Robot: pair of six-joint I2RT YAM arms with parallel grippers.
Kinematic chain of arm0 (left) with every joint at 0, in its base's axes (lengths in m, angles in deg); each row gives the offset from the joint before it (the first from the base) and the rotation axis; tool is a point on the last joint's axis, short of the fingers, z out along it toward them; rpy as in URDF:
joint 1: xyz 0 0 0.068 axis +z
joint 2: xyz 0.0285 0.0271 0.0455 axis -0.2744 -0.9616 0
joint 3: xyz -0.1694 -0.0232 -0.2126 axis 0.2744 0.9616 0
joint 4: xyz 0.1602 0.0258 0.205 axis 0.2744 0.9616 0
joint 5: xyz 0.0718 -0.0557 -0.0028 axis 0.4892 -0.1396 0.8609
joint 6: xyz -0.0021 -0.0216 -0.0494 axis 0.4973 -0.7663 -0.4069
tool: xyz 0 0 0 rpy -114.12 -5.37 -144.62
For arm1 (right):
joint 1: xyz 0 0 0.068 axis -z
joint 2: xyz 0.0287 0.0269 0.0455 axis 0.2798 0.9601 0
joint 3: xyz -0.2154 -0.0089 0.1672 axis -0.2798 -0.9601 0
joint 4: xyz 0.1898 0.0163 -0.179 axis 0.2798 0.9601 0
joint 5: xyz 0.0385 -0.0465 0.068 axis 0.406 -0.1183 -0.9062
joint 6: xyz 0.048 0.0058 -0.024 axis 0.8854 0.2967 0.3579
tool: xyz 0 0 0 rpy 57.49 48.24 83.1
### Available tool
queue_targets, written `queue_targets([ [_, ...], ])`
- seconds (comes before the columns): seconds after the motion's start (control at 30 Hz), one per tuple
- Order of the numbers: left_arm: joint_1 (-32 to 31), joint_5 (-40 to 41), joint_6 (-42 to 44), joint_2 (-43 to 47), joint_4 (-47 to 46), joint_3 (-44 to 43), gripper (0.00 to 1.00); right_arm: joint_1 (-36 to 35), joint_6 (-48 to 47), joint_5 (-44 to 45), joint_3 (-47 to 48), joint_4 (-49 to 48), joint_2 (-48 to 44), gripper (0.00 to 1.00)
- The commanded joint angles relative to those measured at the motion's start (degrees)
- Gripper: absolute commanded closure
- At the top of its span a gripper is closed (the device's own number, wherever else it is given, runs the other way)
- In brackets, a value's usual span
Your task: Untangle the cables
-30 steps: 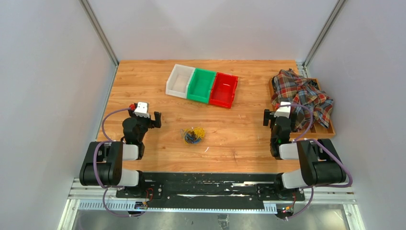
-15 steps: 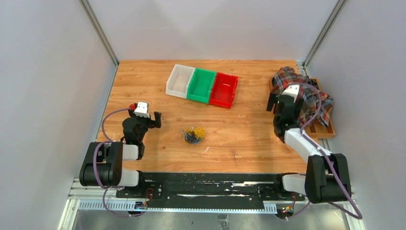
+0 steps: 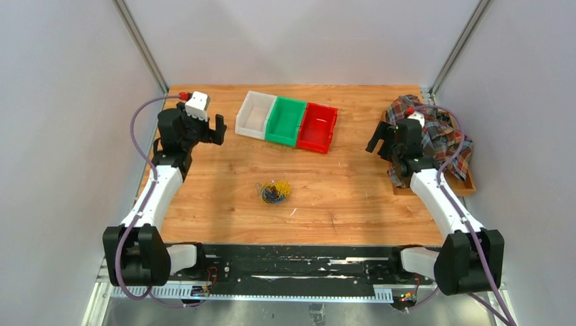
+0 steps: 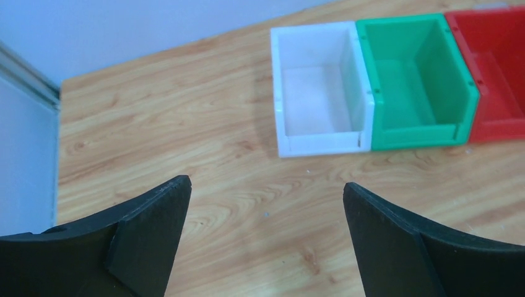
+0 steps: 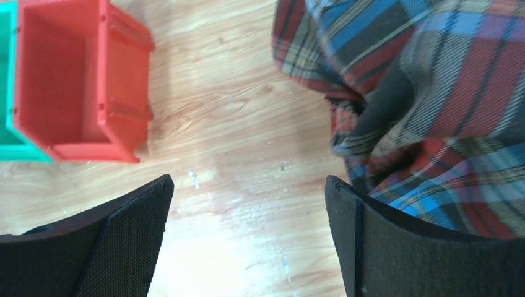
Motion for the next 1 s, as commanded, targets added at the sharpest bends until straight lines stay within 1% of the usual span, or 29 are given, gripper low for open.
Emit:
queue_targets([
  [0.0, 0.26, -7.63, 2.97, -3.68, 24.15, -7.72, 0.02, -6.35, 1.75, -1.95, 0.70, 3.13, -3.22, 0.09],
  [0.07, 0.23, -9.49, 3.11, -5.17, 28.91, -10.79, 0.02, -11.83, 0.26, 2.27, 2.06, 3.68, -2.66, 0.09],
  [0.2, 0.25, -15.60, 6.98, -6.92, 36.91, -14.01, 0.02, -23.00, -2.86, 8.13, 5.10, 2.49, 1.68, 0.08],
  [0.27, 0.16, -18.74, 8.71, -7.16, 39.57, -13.85, 0.00, -26.65, -3.89, 8.27, 7.02, 1.26, 4.74, 0.08],
  [0.33, 0.11, -21.56, 9.50, -6.95, 41.14, -12.73, 0.03, -30.04, -3.87, 7.83, 8.81, 0.18, 7.81, 0.09],
  [0.43, -1.50, -22.50, 11.01, -6.39, 43.28, -10.93, 0.07, -35.93, -4.10, 6.13, 10.95, -1.42, 11.98, 0.17],
  [0.57, -6.24, -22.06, 11.37, -5.14, 43.96, -8.24, 0.07, -42.75, -4.00, -0.64, 11.19, -5.14, 16.73, 0.31],
  [0.67, -10.35, -20.35, 10.94, -5.79, 43.85, -7.25, 0.09, -46.04, -3.63, -2.81, 10.68, -6.38, 19.38, 0.38],
  [0.77, -11.84, -20.51, 7.16, -7.85, 41.77, -6.32, 0.15, -46.88, -1.54, -3.75, 7.59, -8.35, 18.18, 0.41],
  [0.83, -11.87, -19.86, 3.19, -9.35, 39.66, -5.33, 0.21, -47.04, -0.46, -2.79, 4.50, -9.74, 15.72, 0.42],
  [0.97, -11.95, -18.72, -0.42, -12.12, 37.79, -3.88, 0.37, -47.20, -0.12, 0.87, 1.00, -9.31, 10.75, 0.41],
])
